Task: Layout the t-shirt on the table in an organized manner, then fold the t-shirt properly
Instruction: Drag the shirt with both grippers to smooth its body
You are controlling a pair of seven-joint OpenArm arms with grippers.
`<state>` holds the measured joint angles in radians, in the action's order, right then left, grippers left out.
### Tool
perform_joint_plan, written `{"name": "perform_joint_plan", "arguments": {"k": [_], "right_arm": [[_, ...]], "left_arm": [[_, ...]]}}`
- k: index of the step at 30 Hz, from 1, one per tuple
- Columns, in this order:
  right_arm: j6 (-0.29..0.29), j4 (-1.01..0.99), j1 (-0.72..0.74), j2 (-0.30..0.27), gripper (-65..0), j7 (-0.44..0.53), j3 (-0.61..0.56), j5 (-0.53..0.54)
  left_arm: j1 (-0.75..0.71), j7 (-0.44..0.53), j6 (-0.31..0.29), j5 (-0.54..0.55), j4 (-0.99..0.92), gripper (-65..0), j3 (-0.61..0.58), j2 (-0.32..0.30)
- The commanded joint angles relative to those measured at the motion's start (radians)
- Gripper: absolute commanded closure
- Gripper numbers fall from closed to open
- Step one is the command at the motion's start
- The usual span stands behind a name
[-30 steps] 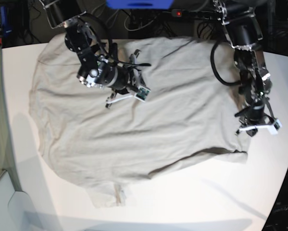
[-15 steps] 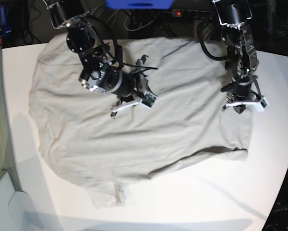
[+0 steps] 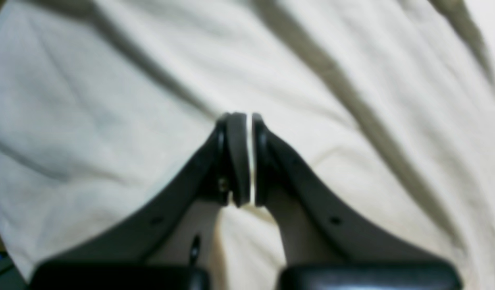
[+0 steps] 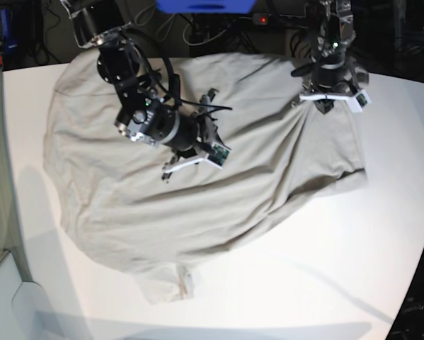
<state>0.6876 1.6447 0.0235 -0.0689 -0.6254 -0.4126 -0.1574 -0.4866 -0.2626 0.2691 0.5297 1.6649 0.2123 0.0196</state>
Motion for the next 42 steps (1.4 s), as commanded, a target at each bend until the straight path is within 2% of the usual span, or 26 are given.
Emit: {"name": "perform_joint_plan", "arguments": {"k": [1, 6, 10, 13, 15, 19, 22, 28, 34, 42], "right_arm": [[0.011, 0.018, 0.014, 0.004, -1.1, 0.023, 0.002, 0.011], [0.011, 0.018, 0.014, 0.005, -1.1, 0.023, 0.002, 0.011], [0.011, 0.018, 0.014, 0.005, -1.1, 0.023, 0.002, 0.011], [0.011, 0.018, 0.014, 0.005, -1.1, 0.023, 0.002, 0.011], [0.011, 0.018, 0.013, 0.004, -1.1, 0.023, 0.002, 0.011], [0.011, 0.018, 0.011, -0.001, -1.1, 0.023, 0.001, 0.011], [0.011, 0.018, 0.013, -0.002, -1.1, 0.022, 0.004, 0.011], [0.011, 0.018, 0.014, -0.009, -1.1, 0.022, 0.007, 0.011], [0.011, 0.018, 0.014, -0.024, -1.1, 0.022, 0.007, 0.011], [0.011, -0.008, 0.014, -0.024, -1.1, 0.022, 0.007, 0.011]], "left_arm": [[-0.037, -0.019, 0.020, 0.005, 0.050, -0.1, -0.003, 0.010], [-0.117, -0.019, 0.014, 0.005, 0.191, -0.1, -0.026, 0.039], [-0.113, -0.019, 0.020, 0.007, 0.292, -0.1, -0.057, 0.042], [-0.051, -0.019, 0.022, 0.007, 0.329, -0.1, -0.067, 0.038], [0.018, -0.022, 0.022, 0.002, 0.300, -0.1, -0.066, 0.038], [0.162, -0.122, 0.022, 0.002, 0.157, -0.1, -0.063, 0.038], [0.250, -0.152, 0.022, -0.004, 0.065, -0.1, -0.063, 0.038], [0.368, -0.154, 0.023, 0.000, -0.119, -0.1, -0.009, 0.038], [0.411, -0.154, 0.023, -0.007, -0.179, -0.1, 0.028, 0.036], [0.527, -0.146, 0.023, -0.004, -0.299, -0.1, 0.029, 0.003]]}}
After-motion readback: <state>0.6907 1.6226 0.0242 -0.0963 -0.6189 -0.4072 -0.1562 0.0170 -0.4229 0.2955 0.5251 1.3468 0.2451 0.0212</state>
